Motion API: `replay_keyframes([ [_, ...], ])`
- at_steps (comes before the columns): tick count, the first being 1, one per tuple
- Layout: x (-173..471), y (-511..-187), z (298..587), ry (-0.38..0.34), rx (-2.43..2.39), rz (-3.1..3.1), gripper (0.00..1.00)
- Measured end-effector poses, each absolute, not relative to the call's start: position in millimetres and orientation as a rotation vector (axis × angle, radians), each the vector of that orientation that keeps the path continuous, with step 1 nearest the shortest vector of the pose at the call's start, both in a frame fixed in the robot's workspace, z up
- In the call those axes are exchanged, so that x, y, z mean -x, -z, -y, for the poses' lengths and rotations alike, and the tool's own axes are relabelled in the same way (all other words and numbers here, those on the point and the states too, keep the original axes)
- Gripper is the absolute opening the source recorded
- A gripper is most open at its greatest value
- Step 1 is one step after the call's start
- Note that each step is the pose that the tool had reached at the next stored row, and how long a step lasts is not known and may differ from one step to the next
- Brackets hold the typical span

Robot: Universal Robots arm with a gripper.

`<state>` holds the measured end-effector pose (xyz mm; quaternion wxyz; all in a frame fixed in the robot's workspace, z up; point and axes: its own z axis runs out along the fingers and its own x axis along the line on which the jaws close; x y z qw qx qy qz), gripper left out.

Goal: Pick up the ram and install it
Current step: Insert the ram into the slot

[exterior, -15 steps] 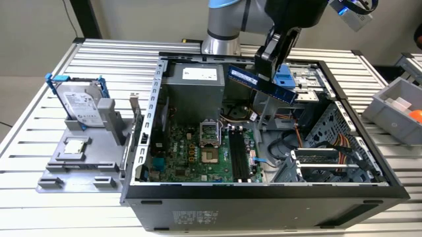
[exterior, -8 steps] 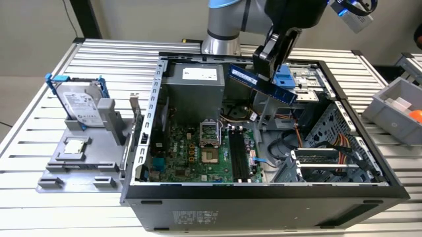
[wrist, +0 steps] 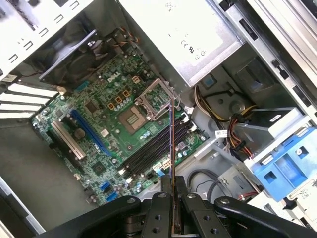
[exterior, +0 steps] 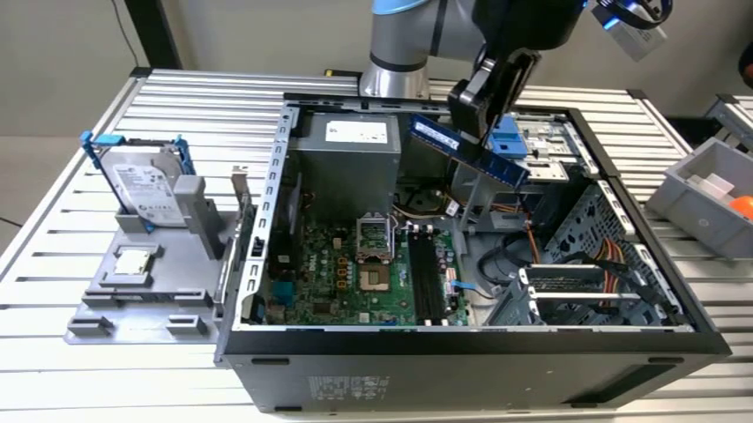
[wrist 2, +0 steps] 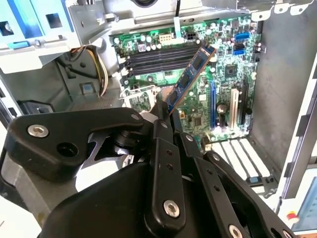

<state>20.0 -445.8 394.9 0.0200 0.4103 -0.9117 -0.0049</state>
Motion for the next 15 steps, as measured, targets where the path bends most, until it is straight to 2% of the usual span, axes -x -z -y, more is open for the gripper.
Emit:
replay_keyframes([
  [15, -20.0, -394.7, 445.8, 0.018, -1.139, 2.885, 0.00],
])
